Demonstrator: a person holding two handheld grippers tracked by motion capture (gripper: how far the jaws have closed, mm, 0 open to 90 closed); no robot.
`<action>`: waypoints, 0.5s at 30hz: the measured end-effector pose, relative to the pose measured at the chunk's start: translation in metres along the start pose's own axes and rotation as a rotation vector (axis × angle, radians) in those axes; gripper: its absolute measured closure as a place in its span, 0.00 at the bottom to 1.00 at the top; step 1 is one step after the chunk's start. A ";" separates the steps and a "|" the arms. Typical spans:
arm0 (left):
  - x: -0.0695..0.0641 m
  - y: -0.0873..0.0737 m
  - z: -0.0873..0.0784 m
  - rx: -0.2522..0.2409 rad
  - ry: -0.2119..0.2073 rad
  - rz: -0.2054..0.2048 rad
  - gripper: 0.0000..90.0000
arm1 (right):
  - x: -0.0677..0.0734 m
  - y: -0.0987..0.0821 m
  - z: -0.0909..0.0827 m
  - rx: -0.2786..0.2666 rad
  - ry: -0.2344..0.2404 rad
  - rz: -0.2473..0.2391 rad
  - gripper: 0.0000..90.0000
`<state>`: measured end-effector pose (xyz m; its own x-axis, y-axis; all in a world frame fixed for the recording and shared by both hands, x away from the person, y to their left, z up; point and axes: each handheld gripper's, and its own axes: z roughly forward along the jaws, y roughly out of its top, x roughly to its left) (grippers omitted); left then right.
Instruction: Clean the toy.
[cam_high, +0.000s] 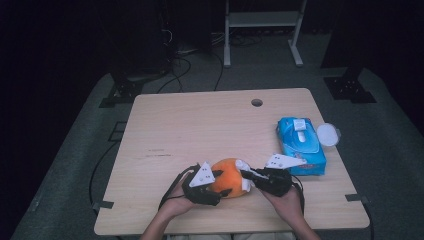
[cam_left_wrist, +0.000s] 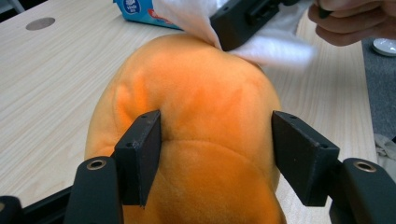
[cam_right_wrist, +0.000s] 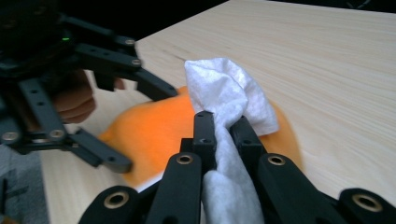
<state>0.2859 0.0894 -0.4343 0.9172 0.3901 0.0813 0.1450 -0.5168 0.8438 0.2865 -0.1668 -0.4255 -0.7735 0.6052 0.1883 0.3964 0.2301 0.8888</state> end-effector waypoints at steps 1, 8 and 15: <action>0.000 0.000 0.000 0.002 0.001 0.003 0.39 | 0.007 0.001 0.003 0.000 0.030 -0.013 0.91; 0.001 0.005 -0.008 -0.019 -0.007 -0.016 0.32 | 0.012 0.000 0.011 0.017 0.064 -0.038 0.92; 0.011 0.001 -0.008 0.026 0.021 -0.129 0.21 | 0.013 -0.001 0.010 0.025 0.052 -0.048 0.92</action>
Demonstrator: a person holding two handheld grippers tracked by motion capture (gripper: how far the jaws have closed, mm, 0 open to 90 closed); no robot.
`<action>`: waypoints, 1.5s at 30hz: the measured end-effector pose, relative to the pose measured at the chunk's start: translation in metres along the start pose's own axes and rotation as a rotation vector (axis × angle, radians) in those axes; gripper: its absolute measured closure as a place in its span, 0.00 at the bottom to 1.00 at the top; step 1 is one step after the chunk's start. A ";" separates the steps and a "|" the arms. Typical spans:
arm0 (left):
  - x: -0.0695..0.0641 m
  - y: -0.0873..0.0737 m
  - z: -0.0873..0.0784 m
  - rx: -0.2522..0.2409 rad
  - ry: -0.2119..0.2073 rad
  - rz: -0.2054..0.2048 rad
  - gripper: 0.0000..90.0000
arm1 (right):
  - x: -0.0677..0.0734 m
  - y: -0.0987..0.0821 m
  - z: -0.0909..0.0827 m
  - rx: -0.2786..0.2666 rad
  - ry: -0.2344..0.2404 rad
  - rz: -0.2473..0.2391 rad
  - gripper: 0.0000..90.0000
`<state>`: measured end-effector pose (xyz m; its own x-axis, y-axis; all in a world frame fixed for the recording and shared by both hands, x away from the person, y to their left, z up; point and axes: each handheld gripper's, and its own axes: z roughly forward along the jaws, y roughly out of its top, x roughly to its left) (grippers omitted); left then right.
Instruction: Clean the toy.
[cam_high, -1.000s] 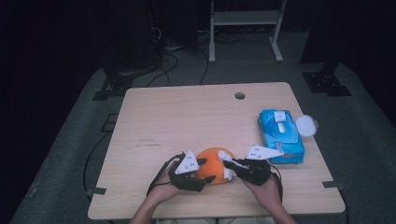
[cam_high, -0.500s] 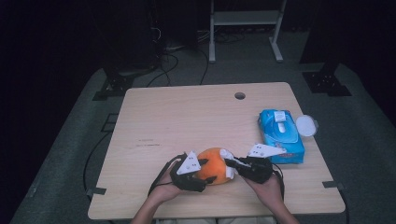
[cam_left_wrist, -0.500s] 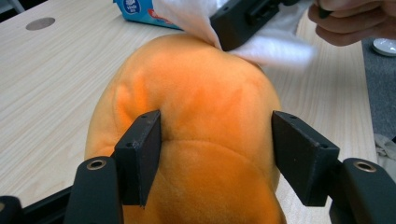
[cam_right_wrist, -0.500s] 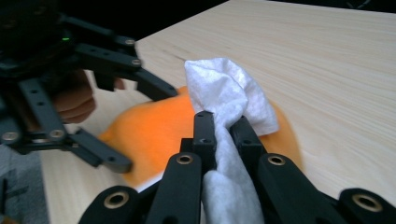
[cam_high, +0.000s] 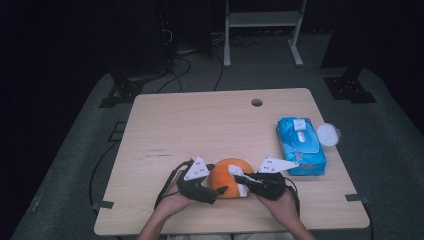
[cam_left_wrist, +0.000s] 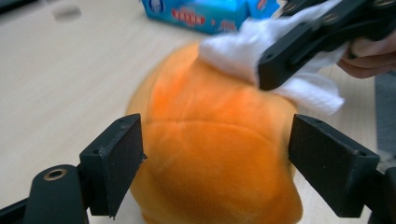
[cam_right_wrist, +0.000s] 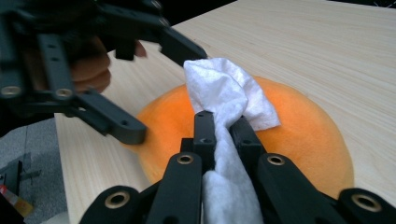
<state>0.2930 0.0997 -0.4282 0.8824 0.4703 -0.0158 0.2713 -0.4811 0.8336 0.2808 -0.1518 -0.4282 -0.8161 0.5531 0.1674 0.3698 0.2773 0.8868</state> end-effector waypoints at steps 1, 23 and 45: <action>-0.002 -0.002 0.002 0.007 -0.001 0.012 0.21 | 0.004 0.001 0.001 0.013 -0.004 -0.023 0.92; -0.014 0.003 0.010 -0.001 0.036 0.065 0.29 | 0.019 0.010 0.002 0.000 0.016 -0.074 0.92; -0.010 0.005 0.010 -0.094 0.047 -0.033 0.17 | 0.007 0.012 -0.012 -0.001 -0.053 -0.033 0.92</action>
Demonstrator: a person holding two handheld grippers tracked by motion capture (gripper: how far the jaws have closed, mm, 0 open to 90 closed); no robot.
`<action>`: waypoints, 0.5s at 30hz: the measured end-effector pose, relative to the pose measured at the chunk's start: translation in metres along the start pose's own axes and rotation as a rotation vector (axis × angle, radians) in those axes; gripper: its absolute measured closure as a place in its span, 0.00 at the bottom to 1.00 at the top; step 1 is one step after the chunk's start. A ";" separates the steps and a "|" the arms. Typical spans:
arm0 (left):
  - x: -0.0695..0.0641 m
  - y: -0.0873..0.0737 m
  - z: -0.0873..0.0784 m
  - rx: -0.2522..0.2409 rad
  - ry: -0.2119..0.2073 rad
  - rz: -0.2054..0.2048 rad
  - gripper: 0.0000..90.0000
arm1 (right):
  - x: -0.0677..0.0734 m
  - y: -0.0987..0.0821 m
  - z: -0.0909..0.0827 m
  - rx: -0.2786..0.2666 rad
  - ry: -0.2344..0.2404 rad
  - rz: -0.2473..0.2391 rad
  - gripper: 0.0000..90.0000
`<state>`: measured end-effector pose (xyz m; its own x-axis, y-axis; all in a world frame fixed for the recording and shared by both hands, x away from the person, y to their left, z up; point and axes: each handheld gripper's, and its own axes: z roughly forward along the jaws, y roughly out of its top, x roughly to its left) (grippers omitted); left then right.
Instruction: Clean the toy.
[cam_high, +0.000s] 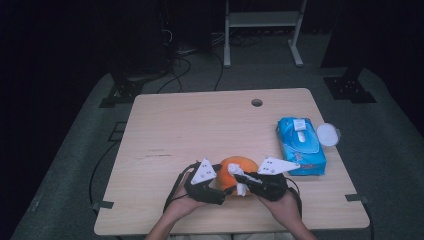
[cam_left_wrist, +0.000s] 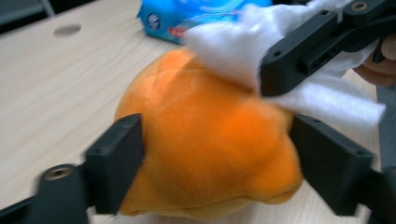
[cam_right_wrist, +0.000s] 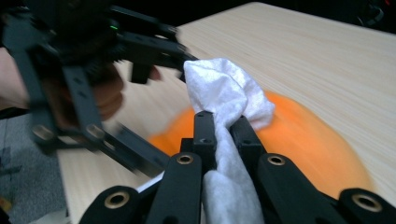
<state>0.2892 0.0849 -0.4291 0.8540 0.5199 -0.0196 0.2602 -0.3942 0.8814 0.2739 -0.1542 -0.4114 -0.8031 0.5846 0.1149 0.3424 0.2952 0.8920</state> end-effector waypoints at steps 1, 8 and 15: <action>0.004 -0.001 0.001 0.003 0.000 -0.041 0.14 | -0.002 -0.001 -0.001 -0.002 -0.001 0.008 0.92; -0.005 -0.001 0.003 0.015 -0.037 0.074 0.32 | 0.006 0.003 0.001 -0.001 0.016 -0.012 0.92; -0.009 0.000 0.004 0.007 -0.058 0.082 0.22 | 0.000 0.006 -0.001 0.008 -0.017 -0.025 0.92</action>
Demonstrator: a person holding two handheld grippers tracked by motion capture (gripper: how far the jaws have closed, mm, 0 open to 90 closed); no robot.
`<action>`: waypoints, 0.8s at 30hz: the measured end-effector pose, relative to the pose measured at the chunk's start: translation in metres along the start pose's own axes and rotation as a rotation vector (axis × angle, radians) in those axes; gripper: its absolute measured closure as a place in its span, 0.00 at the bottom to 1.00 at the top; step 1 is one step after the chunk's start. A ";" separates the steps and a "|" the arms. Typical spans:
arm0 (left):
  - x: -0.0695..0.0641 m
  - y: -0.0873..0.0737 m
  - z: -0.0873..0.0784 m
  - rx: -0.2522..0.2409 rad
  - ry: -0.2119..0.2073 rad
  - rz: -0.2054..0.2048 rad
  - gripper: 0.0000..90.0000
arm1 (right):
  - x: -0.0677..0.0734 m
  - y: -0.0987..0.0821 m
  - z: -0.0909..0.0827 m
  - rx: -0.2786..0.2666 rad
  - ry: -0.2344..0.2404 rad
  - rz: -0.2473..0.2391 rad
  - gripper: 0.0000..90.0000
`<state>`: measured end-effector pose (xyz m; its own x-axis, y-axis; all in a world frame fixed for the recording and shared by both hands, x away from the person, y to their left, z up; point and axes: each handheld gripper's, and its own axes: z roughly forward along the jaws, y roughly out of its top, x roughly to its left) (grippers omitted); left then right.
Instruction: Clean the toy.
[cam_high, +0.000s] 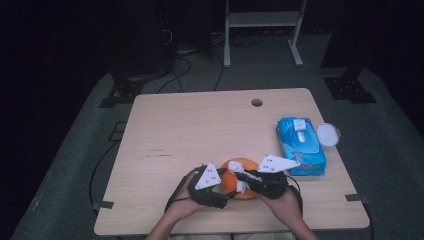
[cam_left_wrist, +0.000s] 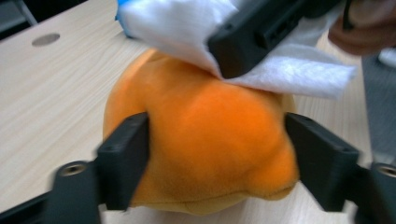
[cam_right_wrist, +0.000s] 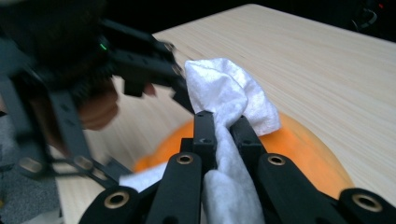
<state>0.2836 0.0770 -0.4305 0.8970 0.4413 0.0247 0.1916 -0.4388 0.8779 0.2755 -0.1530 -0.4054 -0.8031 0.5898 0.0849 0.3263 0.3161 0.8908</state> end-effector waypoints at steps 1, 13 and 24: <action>0.004 -0.001 0.001 0.006 -0.002 -0.052 0.19 | -0.002 -0.002 0.000 0.002 -0.002 0.009 0.92; -0.003 -0.001 0.002 0.015 0.006 0.012 0.27 | 0.020 0.001 0.008 0.006 0.044 -0.036 0.92; -0.006 0.002 0.003 0.030 0.020 0.061 0.28 | 0.016 -0.001 0.005 -0.003 0.068 -0.004 0.92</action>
<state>0.2798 0.0709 -0.4304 0.8992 0.4287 0.0874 0.1493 -0.4882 0.8599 0.2648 -0.1400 -0.4071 -0.8366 0.5363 0.1115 0.3215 0.3160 0.8926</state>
